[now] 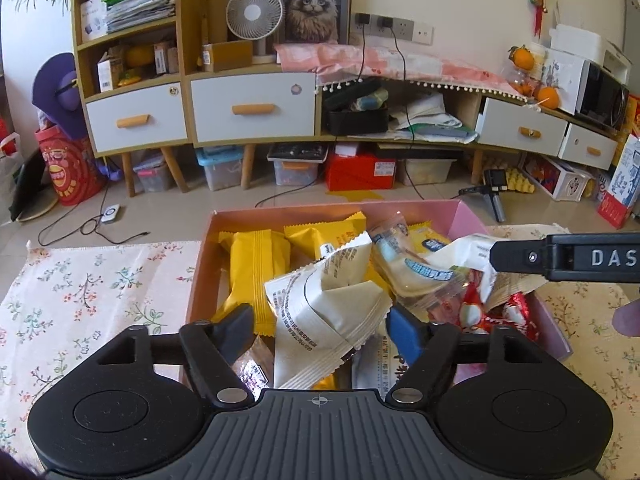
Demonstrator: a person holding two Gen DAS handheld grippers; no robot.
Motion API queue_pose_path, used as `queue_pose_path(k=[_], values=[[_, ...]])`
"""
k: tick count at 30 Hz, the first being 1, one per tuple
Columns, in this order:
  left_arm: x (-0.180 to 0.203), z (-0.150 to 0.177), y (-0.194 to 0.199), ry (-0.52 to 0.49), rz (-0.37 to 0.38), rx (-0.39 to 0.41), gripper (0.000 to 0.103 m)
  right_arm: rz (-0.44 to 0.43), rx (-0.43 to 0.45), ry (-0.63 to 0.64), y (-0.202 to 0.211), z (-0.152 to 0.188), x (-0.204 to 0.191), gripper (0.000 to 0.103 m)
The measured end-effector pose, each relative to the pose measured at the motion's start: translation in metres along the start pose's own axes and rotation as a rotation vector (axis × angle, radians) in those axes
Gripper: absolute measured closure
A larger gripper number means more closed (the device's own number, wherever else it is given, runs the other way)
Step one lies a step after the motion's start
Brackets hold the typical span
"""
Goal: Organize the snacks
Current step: 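Open the left tool in the box while the right tool releases its white packet, then move both tools back over the silver and orange packets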
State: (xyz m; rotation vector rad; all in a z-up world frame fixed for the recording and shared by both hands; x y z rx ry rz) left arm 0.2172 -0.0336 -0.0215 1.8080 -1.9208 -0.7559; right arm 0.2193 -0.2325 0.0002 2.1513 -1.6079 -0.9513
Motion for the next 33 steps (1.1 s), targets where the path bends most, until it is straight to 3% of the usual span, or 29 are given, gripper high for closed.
queue_pose_path(k=[10,20,33], values=[[0.0,0.003,0.035,-0.019,-0.001,0.013,0.015,-0.008,0.028,0.008,0.029,0.003,-0.01,0.014],[-0.007,0.016,0.075,-0.029,-0.001,0.015,0.008,-0.003,0.031,0.029,0.06,0.015,-0.018,0.008],[-0.017,0.056,0.099,-0.102,-0.024,-0.084,0.005,0.011,0.0,0.094,0.078,0.051,-0.037,0.0]])
Point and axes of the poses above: each gripper's, at about its wrist camera, not at the fingertips, and y roughly against the way its jaws point, x to its right, z to its underside, the point moved 2 cm from there along -y, roughly the way its jaws point, and after that the axes turned 9 degrees about -z, right-handed, at the moved point
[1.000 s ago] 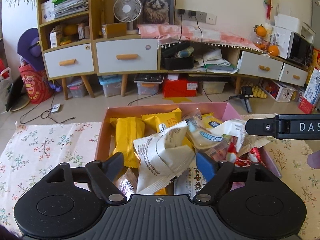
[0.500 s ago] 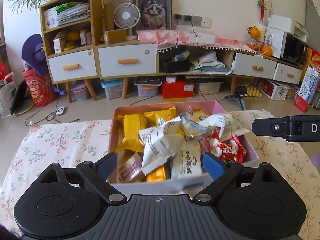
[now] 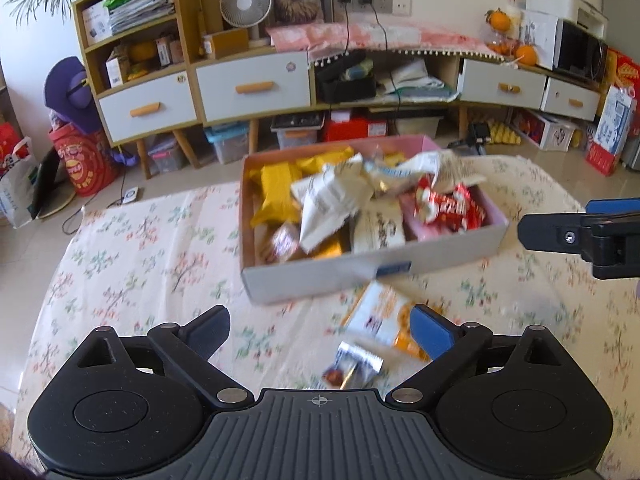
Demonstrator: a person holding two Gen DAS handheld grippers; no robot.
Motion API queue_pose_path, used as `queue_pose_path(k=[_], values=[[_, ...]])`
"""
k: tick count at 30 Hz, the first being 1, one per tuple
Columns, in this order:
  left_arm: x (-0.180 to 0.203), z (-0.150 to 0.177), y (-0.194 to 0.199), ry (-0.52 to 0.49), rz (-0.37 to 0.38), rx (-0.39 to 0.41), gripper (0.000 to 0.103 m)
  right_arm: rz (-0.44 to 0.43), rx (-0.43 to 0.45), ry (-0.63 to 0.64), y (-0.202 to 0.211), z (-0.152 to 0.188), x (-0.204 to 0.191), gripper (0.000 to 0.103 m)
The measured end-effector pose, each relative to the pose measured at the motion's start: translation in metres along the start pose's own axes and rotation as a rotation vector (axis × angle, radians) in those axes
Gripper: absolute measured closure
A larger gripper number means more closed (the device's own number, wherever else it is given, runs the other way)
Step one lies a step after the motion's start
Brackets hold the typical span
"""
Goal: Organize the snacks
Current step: 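Move both tools back over the silver and orange packets, then grasp the silver truffle packet with the left tool while the right tool grasps the orange biscuit packet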
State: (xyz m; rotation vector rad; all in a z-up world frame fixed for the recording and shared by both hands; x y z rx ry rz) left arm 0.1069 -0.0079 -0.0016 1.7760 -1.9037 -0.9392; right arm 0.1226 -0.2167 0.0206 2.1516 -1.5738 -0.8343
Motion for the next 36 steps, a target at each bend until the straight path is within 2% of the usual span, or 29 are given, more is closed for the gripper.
queue_pose_path(k=[10,13,15,20,31,34,36], values=[[-0.013,0.04,-0.002,0.013,0.013,-0.018,0.005,0.01,-0.018,0.025,0.001,0.033,-0.005,0.0],[-0.013,0.052,-0.007,-0.034,0.019,-0.053,0.005,0.018,-0.047,0.015,-0.005,0.051,-0.005,0.0],[-0.012,0.059,-0.009,-0.069,0.023,-0.054,0.005,0.033,-0.103,0.07,-0.013,0.059,-0.009,0.0],[-0.013,0.07,-0.016,-0.117,0.038,-0.054,0.005,0.046,-0.152,0.19,-0.023,0.071,-0.02,0.0],[-0.017,0.071,-0.038,-0.087,0.172,-0.031,0.008,0.016,-0.193,0.223,-0.043,0.078,-0.026,0.0],[-0.016,0.066,-0.042,-0.078,0.18,-0.012,0.014,-0.003,-0.202,0.231,-0.049,0.079,-0.028,0.0],[-0.014,0.063,-0.043,-0.07,0.188,0.005,0.022,-0.026,-0.187,0.232,-0.052,0.079,-0.027,0.0]])
Point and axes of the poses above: each gripper's, at about its wrist camera, not at the fingertips, and y roughly against the way its jaws point, x to its right, z to its underside, the point moved 2 cm from there along -y, roughly the way its jaws point, and after that the axes turned 9 degrees about -z, right-handed, at the moved point
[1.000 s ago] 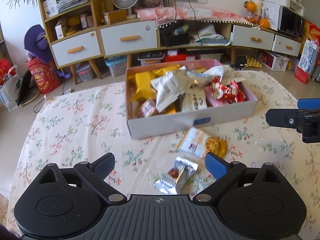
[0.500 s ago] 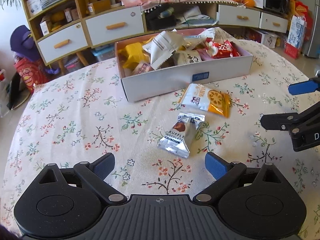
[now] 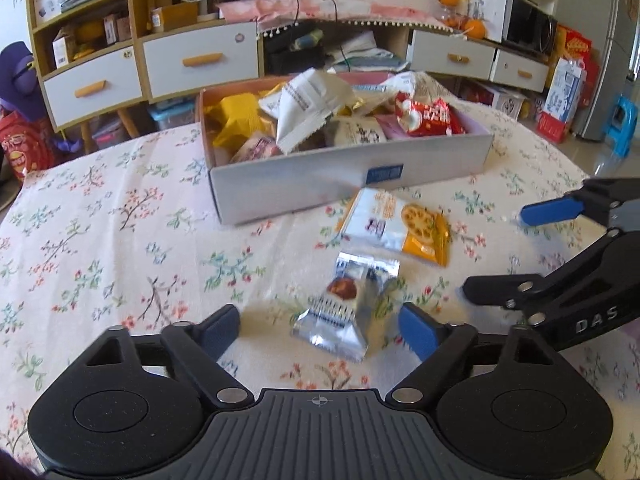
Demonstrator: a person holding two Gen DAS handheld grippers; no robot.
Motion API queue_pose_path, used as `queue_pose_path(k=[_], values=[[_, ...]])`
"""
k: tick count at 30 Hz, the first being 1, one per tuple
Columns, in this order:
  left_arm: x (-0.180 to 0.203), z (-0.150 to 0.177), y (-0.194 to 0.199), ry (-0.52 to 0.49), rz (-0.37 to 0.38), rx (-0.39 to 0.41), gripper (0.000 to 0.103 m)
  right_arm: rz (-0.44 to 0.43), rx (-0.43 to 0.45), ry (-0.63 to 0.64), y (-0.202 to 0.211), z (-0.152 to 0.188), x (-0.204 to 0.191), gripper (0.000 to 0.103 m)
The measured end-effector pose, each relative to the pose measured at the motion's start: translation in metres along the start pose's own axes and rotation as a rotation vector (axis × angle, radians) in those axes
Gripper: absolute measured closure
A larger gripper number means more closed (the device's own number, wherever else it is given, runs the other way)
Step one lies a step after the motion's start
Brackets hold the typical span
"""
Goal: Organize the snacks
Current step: 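Grasp the silver truffle packet with the left tool while the right tool grasps the orange biscuit packet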
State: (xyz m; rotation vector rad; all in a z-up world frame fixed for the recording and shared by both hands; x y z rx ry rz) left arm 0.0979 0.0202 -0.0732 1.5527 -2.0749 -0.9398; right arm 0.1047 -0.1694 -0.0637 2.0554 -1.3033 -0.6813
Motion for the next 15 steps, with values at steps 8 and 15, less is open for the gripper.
queue_pose_path(k=[8,15], values=[[0.002,-0.011,-0.003,0.027,0.02,0.007,0.07,-0.037,0.074,-0.017,-0.003,0.001,0.008,0.0],[0.002,-0.014,-0.002,0.065,-0.013,-0.028,0.081,-0.074,0.114,0.025,-0.005,0.001,0.004,0.0]])
Point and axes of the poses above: each gripper's, at about its wrist camera, not at the fingertips, and y roughly against the way its jaws point, x to its right, z to its underside, the point moved 2 cm from there along -y, roughly the way its jaws point, and after that the axes turned 9 degrees about -z, right-handed, at the moved point
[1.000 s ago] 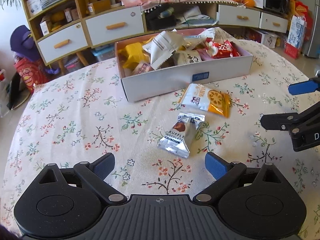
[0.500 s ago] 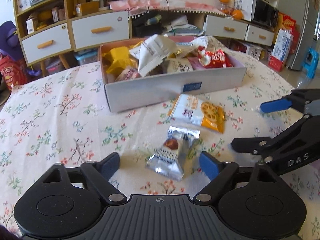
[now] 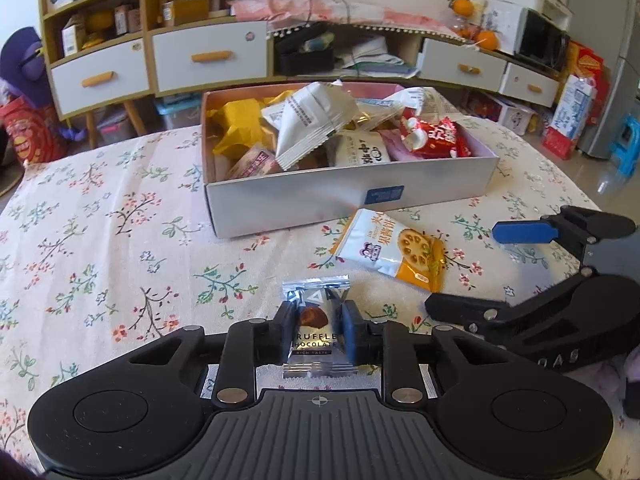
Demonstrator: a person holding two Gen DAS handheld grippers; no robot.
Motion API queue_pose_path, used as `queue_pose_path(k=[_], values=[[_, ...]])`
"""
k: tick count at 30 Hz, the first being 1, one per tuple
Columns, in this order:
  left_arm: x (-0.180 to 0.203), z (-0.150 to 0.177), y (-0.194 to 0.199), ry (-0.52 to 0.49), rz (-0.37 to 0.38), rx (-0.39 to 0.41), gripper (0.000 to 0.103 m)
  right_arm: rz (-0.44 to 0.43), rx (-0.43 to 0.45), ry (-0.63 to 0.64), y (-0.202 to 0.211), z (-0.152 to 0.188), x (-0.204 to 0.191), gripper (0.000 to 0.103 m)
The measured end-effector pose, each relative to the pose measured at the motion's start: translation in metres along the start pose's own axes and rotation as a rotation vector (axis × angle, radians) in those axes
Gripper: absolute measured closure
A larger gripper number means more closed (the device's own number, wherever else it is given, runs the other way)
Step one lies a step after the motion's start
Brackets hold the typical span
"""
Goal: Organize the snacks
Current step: 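Grasp the silver truffle packet with the left tool while the right tool grasps the orange biscuit packet, then carry the silver packet with the left tool while the right tool carries the biscuit packet into the box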
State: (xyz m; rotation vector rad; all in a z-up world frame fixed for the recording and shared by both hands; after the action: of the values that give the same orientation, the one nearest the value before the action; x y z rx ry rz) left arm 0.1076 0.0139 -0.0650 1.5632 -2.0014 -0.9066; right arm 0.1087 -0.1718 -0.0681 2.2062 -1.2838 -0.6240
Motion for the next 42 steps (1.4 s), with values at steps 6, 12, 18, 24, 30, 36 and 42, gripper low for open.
queue_pose_path(k=[6,12,18,24,30,36,42], values=[[-0.004,-0.002,0.0,0.027,-0.04,-0.025,0.082,-0.01,0.016,0.024,-0.008,-0.006,-0.008,0.0],[-0.014,-0.002,0.003,0.069,-0.078,-0.053,0.082,-0.015,0.013,0.056,-0.016,-0.012,-0.017,0.001],[-0.02,-0.001,0.002,0.117,-0.064,-0.071,0.082,-0.021,0.002,0.112,-0.024,-0.017,-0.028,0.01],[-0.022,-0.001,0.003,0.147,-0.053,-0.078,0.082,-0.041,0.009,0.125,-0.026,-0.019,-0.033,0.025],[-0.021,0.0,0.004,0.139,-0.057,-0.08,0.082,-0.056,0.013,0.16,-0.023,-0.019,-0.04,0.049],[-0.022,0.0,0.006,0.152,-0.058,-0.089,0.082,-0.062,0.001,0.203,-0.021,-0.02,-0.048,0.064],[-0.027,0.0,0.007,0.176,-0.06,-0.091,0.083,-0.065,-0.014,0.178,-0.02,-0.024,-0.048,0.066]])
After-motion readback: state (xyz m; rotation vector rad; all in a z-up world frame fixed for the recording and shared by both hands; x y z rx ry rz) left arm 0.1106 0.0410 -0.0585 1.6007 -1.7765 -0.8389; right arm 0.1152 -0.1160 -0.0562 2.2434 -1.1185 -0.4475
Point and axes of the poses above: each gripper's, at about its wrist camera, not at the fingertips, and y roughly against the way its jaws point, x to its right, z to its underside, the point moved 2 cm from there along -y, roughly the way its jaws point, and after that the axes turned 9 degrees about -z, right-handed, at the moved point
